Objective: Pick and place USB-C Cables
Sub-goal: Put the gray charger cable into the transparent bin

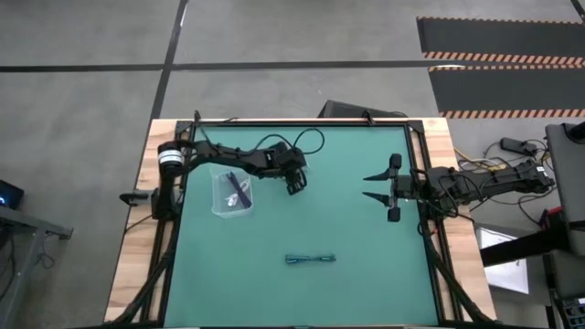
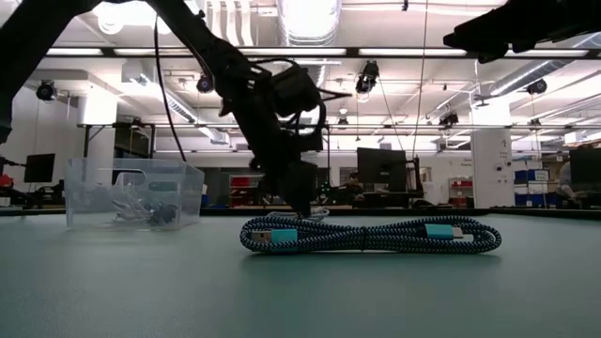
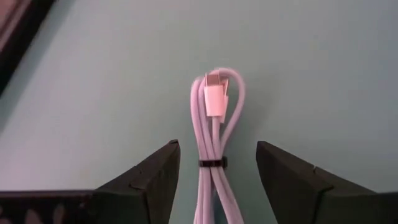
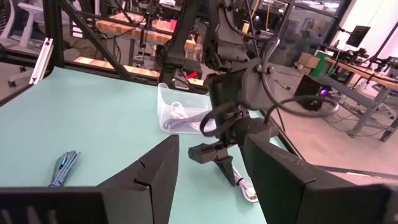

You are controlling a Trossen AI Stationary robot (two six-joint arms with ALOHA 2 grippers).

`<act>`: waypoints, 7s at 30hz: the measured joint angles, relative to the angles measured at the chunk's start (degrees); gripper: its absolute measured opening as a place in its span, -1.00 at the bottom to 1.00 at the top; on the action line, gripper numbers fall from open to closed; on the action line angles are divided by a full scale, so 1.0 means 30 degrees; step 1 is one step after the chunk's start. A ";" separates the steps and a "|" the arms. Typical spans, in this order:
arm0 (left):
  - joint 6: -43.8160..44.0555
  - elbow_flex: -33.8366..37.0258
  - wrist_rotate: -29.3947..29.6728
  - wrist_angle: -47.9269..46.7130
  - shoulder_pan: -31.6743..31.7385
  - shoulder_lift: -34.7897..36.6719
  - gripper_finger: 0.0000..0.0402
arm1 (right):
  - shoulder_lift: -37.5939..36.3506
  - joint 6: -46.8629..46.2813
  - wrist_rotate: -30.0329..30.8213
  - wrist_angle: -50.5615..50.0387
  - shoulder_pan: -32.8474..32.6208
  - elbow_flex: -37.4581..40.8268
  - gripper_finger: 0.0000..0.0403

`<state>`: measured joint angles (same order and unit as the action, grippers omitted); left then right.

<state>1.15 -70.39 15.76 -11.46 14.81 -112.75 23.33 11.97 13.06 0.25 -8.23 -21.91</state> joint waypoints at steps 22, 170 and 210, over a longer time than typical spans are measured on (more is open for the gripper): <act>0.0007 0.0087 0.0425 0.0131 0.0080 -0.0444 -0.56 | 0.0015 0.0009 0.0015 -0.0109 0.0000 0.0000 -0.13; 0.0328 1.0003 0.0001 -0.9628 0.1814 1.3720 -0.90 | 0.0022 -0.0721 0.0007 0.0015 0.0007 0.0102 -0.13; -0.0692 1.0163 0.1052 -0.9311 0.1807 1.3727 -0.76 | 0.0022 -0.0780 0.0007 -0.0014 0.0003 0.0102 -0.13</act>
<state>-0.93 -39.90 18.92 -39.40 20.23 -71.57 23.40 9.63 13.08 0.21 -8.22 -21.61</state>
